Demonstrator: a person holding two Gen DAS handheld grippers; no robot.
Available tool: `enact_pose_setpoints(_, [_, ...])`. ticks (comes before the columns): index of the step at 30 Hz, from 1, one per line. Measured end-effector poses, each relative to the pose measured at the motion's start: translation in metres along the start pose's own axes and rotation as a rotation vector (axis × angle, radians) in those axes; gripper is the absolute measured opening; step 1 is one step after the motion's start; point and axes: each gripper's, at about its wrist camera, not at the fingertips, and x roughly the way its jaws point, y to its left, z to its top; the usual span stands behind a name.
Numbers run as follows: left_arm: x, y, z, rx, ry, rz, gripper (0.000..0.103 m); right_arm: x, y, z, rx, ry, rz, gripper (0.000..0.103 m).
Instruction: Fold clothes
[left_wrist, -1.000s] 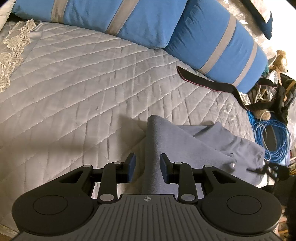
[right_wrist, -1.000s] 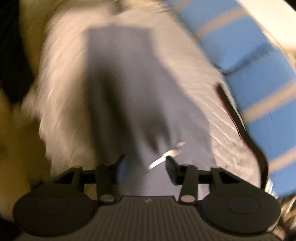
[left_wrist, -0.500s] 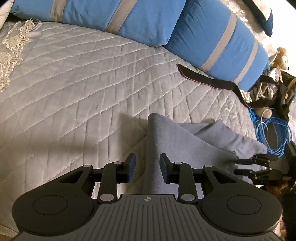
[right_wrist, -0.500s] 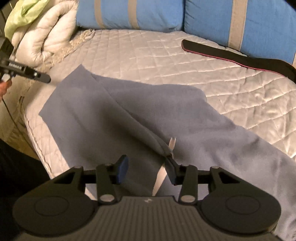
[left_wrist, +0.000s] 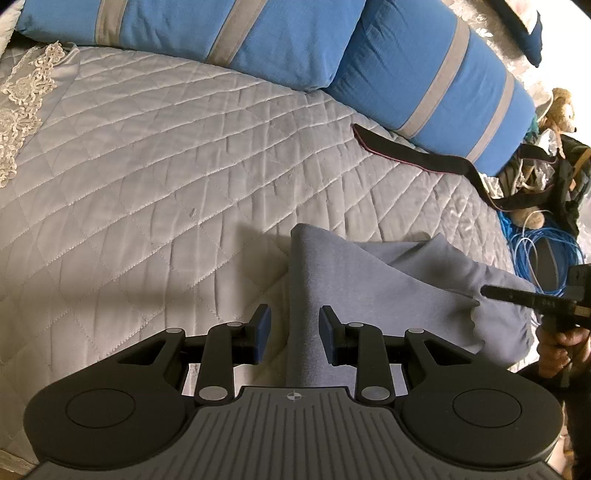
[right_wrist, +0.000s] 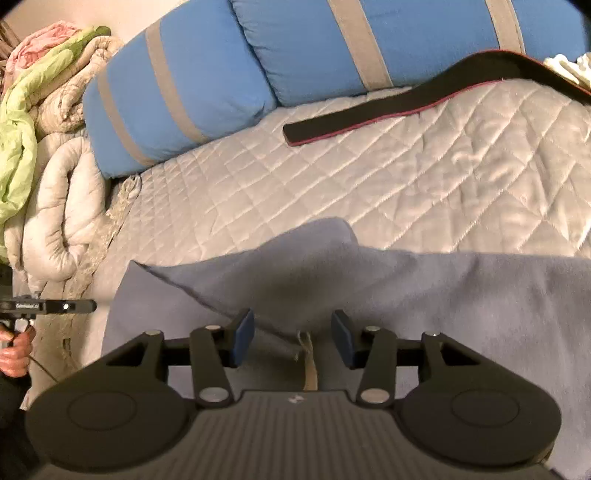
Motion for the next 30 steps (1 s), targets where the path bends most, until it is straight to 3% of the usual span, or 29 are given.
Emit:
enact_pose_setpoints(6, [0.001,-0.001,0.000,0.002,0.004,0.002,0.028,0.004,0.018,-0.015,-0.102,0.105,0.015,0.060])
enact_pose_setpoints(11, [0.002,0.000,0.000,0.000,0.006,0.001,0.028,0.017,0.018,-0.020,-0.097,0.149,-0.001,0.059])
enact_pose_setpoints(14, [0.003,0.001,0.000,0.000,0.009,0.001,0.028,0.026,0.015,-0.021,-0.072,0.170,-0.011,0.049])
enact_pose_setpoints(18, [0.004,0.000,0.000,0.002,0.011,0.000,0.028,0.027,0.012,-0.023,-0.057,0.170,-0.028,0.003])
enact_pose_setpoints(24, [0.003,0.001,-0.001,0.002,0.007,-0.011,0.028,0.001,0.012,-0.019,-0.033,0.105,-0.047,0.002])
enact_pose_setpoints(30, [0.007,0.004,0.000,-0.020,0.014,-0.040,0.028,-0.006,0.010,-0.019,-0.021,0.100,-0.089,0.002])
